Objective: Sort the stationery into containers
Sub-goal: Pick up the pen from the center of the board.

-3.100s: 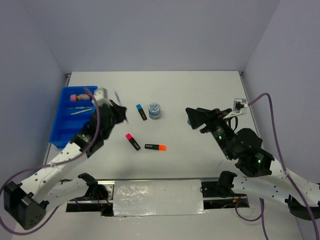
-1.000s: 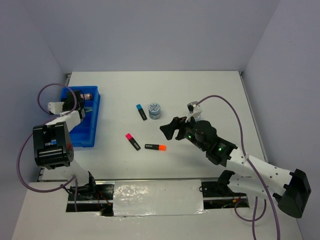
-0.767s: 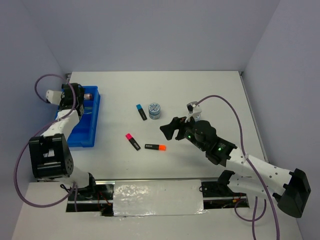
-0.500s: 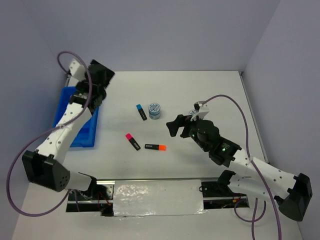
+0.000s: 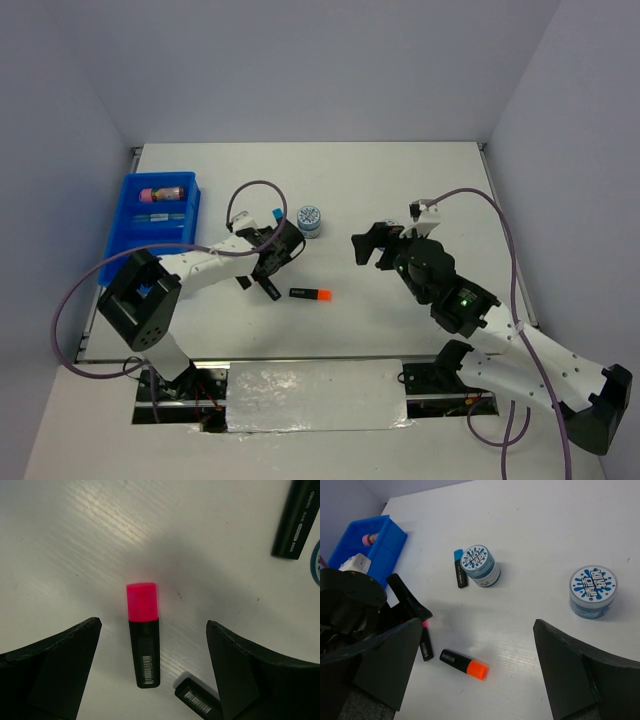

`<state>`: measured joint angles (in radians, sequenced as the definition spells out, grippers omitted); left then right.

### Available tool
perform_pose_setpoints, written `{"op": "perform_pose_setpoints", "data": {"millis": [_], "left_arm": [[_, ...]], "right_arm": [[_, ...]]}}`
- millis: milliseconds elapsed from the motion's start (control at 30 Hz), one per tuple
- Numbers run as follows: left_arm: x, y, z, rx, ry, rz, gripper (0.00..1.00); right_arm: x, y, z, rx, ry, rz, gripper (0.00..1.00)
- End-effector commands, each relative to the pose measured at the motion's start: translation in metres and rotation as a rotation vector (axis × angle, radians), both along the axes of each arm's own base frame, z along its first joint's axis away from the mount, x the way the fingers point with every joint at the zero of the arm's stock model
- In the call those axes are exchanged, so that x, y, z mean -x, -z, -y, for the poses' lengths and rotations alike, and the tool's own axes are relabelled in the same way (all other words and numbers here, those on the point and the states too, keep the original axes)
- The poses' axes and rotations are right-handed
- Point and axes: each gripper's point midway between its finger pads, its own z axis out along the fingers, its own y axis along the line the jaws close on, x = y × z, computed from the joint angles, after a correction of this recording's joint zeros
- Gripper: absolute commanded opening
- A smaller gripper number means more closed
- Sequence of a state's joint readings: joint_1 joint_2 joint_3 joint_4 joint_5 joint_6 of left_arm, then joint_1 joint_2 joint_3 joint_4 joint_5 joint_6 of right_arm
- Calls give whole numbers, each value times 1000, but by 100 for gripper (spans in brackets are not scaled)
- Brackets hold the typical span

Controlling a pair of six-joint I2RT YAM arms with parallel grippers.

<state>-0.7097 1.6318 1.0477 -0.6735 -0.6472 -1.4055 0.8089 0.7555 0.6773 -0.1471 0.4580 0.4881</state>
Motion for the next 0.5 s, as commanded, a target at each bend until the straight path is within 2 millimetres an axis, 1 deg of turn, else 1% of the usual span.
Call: {"op": "perform_pose_setpoints", "data": {"millis": [0,33,67,133,200,233,267,300,333,367,400,433,467], "left_arm": [[3,3,5,40,-37,-1,99],[6,8,7,57,-36,-16,99],[12,17,4,55,-34,-35,99],[12,26,9,82,-27,-38,96],[15,38,12,79,-20,-69,93],[15,41,12,74,-20,-81,92],[14,42,14,73,-21,-87,90],[16,48,13,60,-21,-104,85],[17,50,12,59,-25,-109,84],[20,54,8,51,-37,-112,80],[21,56,7,55,-38,-110,62],[21,57,6,64,-37,-108,48],[23,59,5,77,-39,-110,32]], "right_arm": [[0,2,-1,12,-14,2,100],[0,1,-2,7,-18,4,100],[0,2,-3,3,-22,3,100],[1,2,-6,-7,-38,5,100],[3,4,-10,-12,-57,1,99],[3,3,-10,-15,-57,3,99],[3,3,-10,-13,-59,3,99],[3,3,-10,-11,-59,3,99],[3,3,-9,-9,-57,2,99],[3,4,-9,-7,-56,1,99],[3,3,-9,-9,-56,4,99],[3,2,-9,-10,-60,6,99],[3,2,-9,-12,-60,8,99]]}}
